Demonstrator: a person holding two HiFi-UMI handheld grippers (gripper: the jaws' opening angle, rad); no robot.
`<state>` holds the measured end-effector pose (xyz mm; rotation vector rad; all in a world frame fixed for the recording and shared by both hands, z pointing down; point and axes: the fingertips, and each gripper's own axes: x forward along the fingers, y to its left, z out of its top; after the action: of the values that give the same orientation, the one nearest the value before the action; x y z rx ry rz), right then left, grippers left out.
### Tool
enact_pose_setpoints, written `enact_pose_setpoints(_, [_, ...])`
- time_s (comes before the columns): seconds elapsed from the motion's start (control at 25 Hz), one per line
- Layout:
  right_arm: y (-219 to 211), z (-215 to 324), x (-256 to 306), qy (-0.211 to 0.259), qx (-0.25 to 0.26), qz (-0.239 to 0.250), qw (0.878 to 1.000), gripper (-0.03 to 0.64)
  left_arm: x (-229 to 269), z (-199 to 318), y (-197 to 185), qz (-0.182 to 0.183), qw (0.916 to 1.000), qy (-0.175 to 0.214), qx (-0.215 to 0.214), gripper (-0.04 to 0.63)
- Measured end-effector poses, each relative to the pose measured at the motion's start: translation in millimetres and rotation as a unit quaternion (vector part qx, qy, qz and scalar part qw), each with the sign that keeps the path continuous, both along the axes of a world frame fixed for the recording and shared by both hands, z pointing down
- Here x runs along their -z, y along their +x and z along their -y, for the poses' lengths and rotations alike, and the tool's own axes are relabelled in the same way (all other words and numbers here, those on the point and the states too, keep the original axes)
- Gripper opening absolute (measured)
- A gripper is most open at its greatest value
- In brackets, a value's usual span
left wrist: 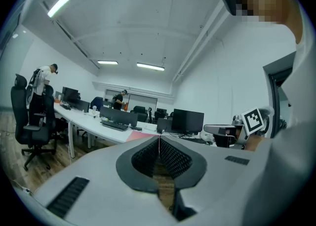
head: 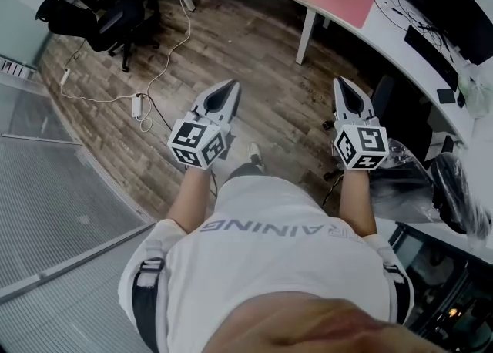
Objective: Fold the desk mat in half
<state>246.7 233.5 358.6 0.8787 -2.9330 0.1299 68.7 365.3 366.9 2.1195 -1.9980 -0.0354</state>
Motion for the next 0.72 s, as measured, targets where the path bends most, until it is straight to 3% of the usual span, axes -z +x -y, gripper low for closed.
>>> enact_pose_setpoints(0.72, [-135.6,80.0,-8.1,-0.026,-0.006,-0.018,0.999,0.025,-2.5,75.8,-134.9,-0.010,0.9998,-0.009,-0.015,0.032])
